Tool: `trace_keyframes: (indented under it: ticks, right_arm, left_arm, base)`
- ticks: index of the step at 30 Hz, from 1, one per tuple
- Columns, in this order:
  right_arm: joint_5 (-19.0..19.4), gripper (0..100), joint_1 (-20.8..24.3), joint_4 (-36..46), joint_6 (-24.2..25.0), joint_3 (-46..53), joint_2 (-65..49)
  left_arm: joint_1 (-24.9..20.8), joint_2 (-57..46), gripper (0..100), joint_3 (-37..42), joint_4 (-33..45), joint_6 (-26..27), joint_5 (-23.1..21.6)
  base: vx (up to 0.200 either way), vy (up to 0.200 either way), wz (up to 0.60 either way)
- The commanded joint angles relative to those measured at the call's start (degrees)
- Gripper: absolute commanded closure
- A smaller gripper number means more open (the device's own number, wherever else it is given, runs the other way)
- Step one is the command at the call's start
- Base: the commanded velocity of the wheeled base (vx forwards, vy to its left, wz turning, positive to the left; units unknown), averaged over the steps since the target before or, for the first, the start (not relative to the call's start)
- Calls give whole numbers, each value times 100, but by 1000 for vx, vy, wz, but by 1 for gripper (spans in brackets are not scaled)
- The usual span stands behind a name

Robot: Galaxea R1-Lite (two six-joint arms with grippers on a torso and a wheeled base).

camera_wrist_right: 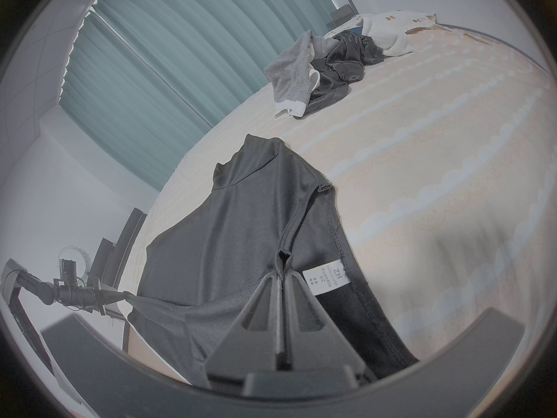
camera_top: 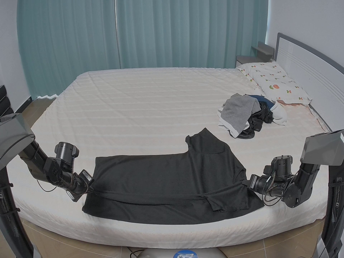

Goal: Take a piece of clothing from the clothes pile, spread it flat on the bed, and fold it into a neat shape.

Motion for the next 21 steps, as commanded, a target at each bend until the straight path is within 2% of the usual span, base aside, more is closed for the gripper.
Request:
trace_keyframes:
  ticks: [1, 3, 4, 9, 12, 19, 21]
  right_arm:
    - [-44, 100, 18, -5, 3, -91, 101]
    - [-44, 100, 26, -5, 3, -100, 110]
    - [-44, 100, 18, -5, 3, -109, 110]
    - [-44, 100, 35, -5, 12, -135, 136]
    - [-36, 100, 44, -5, 39, -126, 145]
    - [-44, 100, 44, -119, 232, -117, 127]
    - [-44, 100, 44, -268, 267, -73, 145]
  left_arm:
    - [35, 162, 100, -79, -35, -39, -24]
    - [35, 188, 100, -123, -17, -48, -33]
    - [44, 206, 0, -140, -17, -48, -33]
    - [88, 320, 0, -290, -52, -206, -24]
    - [105, 399, 0, -439, -61, -549, 3]
    - [149, 303, 0, -378, -70, -567, -68]
    - [158, 171, 0, -369, -61, -584, -235]
  base:
    - [0, 0, 0]
    - [0, 0, 0]
    - [0, 0, 0]
    - [0, 0, 0]
    - [0, 0, 0]
    - [0, 0, 0]
    - [0, 0, 0]
